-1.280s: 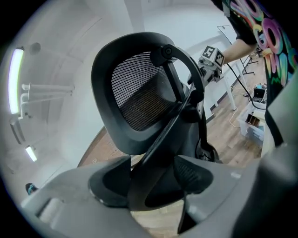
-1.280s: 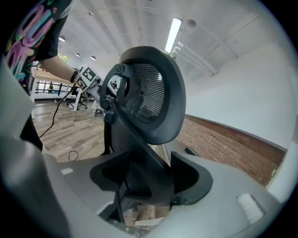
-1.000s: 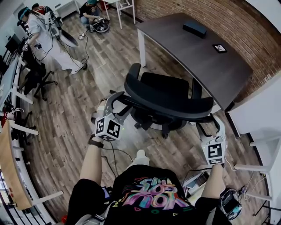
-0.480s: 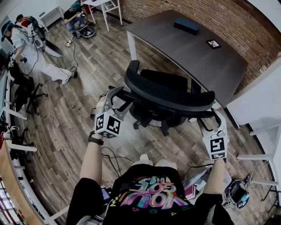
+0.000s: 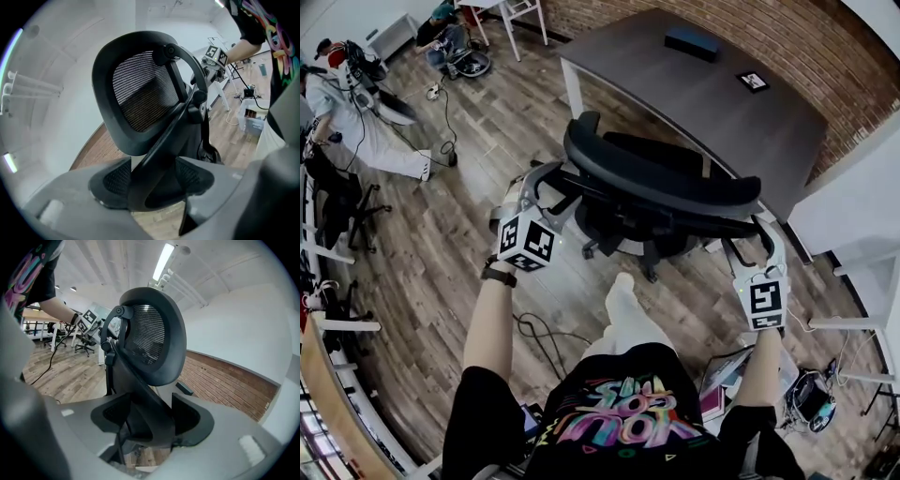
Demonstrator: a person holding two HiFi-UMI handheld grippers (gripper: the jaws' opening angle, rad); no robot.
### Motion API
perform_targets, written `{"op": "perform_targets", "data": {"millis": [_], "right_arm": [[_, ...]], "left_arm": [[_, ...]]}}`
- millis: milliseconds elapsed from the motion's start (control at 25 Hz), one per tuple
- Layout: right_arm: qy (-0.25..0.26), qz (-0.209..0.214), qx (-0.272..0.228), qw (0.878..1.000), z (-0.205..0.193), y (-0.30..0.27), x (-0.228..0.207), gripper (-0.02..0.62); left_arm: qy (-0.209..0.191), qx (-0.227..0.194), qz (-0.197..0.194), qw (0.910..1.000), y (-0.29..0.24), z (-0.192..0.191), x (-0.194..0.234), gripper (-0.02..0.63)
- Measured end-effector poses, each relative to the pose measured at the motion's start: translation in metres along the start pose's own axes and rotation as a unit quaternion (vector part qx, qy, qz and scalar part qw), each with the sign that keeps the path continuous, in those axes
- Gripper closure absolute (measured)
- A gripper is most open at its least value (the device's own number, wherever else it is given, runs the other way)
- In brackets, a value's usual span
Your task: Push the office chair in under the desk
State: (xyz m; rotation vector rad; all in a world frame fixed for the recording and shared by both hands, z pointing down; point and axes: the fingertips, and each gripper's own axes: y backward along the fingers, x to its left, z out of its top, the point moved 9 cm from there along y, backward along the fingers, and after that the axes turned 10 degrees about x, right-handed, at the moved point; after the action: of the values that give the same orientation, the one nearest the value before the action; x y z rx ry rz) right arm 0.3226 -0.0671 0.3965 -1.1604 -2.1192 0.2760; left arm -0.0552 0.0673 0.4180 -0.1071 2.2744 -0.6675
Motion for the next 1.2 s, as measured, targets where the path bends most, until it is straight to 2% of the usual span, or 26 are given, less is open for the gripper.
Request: {"op": "perform_targets", "data": {"millis": [520,1200], "right_arm": [[-0.020,-0.030,0.019,0.999,0.034,-0.045,0.006,0.324],[-0.057,-0.083,0.047,0.994,0.086,-0.160,-0.016,0.326]], "left_arm": [[-0.024,-0.039,-0.026,0.9986,-0.056,-0.024,0.062,0.310],[-0.045,-0.054,-0.060,0.9958,-0.177,-0.044,0.168,0.310]]}}
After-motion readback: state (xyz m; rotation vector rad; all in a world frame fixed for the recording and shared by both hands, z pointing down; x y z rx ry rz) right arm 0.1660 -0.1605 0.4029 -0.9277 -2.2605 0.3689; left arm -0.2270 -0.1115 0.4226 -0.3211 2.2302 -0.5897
